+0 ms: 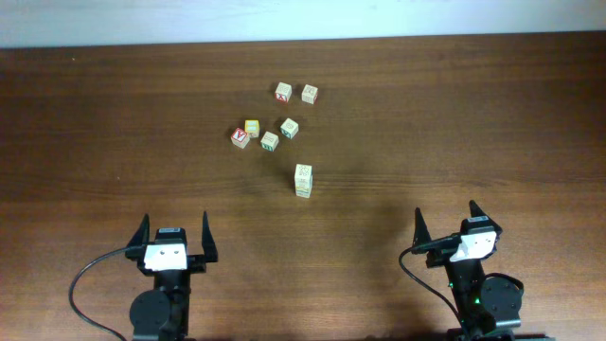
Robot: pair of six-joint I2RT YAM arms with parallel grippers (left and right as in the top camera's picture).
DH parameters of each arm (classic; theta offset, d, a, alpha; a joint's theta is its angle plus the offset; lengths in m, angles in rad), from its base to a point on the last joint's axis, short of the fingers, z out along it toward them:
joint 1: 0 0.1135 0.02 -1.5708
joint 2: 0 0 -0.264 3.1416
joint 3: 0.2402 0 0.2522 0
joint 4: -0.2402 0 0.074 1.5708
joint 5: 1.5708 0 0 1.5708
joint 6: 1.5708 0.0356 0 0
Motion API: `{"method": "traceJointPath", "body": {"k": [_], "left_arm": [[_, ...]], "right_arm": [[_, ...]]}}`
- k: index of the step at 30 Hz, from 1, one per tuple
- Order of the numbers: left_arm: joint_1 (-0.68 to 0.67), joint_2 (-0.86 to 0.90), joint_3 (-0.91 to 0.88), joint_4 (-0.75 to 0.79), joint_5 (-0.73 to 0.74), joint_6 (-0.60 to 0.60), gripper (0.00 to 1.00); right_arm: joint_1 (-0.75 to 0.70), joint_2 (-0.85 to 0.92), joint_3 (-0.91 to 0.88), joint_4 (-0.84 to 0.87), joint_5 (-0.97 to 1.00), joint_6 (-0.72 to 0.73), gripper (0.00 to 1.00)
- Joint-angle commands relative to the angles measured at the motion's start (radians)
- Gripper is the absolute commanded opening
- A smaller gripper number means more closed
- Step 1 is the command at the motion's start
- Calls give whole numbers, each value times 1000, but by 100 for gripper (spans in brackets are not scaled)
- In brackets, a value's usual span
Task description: Rotate 4 blocks
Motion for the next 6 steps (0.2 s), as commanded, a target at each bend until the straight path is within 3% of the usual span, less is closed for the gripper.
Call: {"method": "traceJointPath", "body": {"k": [1, 6], "left_arm": [[-5, -10, -8, 2, -4, 13, 99], [-5, -10, -8, 2, -4, 13, 99]], "right_arm": [[-8, -6, -8, 0, -2, 4, 99], [-8, -6, -8, 0, -2, 4, 99]]}}
